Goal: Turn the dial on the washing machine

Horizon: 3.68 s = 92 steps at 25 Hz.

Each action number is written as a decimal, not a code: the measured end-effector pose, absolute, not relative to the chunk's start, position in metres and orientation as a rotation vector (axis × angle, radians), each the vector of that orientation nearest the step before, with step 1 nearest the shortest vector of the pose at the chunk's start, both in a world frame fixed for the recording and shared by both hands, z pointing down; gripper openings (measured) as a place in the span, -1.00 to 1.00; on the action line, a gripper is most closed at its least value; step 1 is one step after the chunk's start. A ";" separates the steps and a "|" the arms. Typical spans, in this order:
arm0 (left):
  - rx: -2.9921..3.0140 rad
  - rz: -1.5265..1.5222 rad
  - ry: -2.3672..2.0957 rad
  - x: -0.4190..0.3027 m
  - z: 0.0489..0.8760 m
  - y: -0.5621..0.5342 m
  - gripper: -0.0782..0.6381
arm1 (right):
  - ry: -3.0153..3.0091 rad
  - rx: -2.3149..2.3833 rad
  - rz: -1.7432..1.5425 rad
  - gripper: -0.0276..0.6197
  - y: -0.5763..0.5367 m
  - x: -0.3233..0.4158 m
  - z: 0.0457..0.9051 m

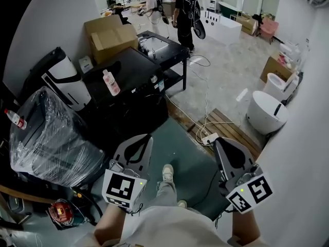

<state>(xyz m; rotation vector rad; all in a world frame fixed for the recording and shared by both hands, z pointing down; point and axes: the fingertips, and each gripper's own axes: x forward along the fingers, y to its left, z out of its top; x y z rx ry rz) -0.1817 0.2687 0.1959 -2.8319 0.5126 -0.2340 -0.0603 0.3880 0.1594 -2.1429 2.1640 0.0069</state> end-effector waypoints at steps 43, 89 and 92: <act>-2.907 -0.470 0.759 -0.043 0.292 -0.133 -0.73 | 2.348 -1.982 -0.320 -0.24 -0.084 0.106 0.265; -2.489 -0.449 1.702 -0.079 0.392 -0.225 -0.73 | 2.810 -1.613 -0.498 -0.13 -0.290 0.139 0.454; -2.495 -0.426 1.690 -0.076 0.407 -0.231 -0.73 | 2.828 -1.634 -0.481 -0.12 -0.300 0.135 0.477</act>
